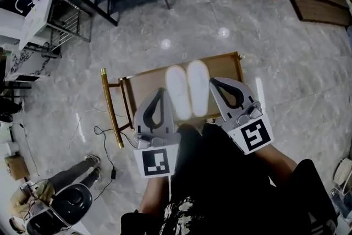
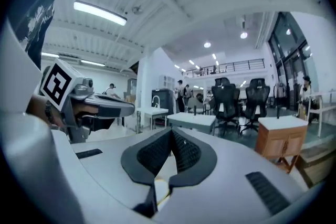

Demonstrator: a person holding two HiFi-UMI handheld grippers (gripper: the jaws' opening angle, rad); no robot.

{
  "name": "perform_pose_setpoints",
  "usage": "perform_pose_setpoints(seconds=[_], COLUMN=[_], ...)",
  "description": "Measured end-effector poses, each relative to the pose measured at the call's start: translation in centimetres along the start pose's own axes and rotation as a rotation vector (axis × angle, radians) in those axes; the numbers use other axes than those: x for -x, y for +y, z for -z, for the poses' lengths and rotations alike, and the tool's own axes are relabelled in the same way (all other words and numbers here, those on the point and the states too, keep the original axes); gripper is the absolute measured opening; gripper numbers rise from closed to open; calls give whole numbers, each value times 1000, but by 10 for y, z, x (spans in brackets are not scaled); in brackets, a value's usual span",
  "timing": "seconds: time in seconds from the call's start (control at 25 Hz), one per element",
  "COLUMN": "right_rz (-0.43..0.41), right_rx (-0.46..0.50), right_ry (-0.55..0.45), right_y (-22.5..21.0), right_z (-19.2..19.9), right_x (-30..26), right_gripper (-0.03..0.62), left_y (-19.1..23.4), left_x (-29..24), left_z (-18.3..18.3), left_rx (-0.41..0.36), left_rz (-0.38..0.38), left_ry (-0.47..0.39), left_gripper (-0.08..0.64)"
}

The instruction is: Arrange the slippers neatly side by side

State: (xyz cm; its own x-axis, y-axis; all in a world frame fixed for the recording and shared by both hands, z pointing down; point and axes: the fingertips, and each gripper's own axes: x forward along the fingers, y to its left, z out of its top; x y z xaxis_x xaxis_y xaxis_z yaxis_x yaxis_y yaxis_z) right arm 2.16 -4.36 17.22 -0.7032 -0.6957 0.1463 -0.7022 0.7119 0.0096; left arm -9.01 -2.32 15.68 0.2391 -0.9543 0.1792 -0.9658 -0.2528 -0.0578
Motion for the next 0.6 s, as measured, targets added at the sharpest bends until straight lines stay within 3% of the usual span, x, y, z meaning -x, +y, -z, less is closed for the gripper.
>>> perform_pose_setpoints(seconds=[0.2, 0.32, 0.6], right_rz=[65, 68, 64], right_rx=[104, 126, 119], right_ry=[-161, -210, -204], right_y=[-11, -8, -7], right_z=[-68, -82, -81], right_x=[7, 9, 15], right_gripper=[-2, -2, -2], left_y=[9, 12, 18], left_x=[16, 22, 26], left_z=[-59, -65, -67], left_rx=[-61, -88, -88], left_rz=[-39, -57, -88], left_ry=[-157, -176, -191], left_gripper=[3, 3, 3])
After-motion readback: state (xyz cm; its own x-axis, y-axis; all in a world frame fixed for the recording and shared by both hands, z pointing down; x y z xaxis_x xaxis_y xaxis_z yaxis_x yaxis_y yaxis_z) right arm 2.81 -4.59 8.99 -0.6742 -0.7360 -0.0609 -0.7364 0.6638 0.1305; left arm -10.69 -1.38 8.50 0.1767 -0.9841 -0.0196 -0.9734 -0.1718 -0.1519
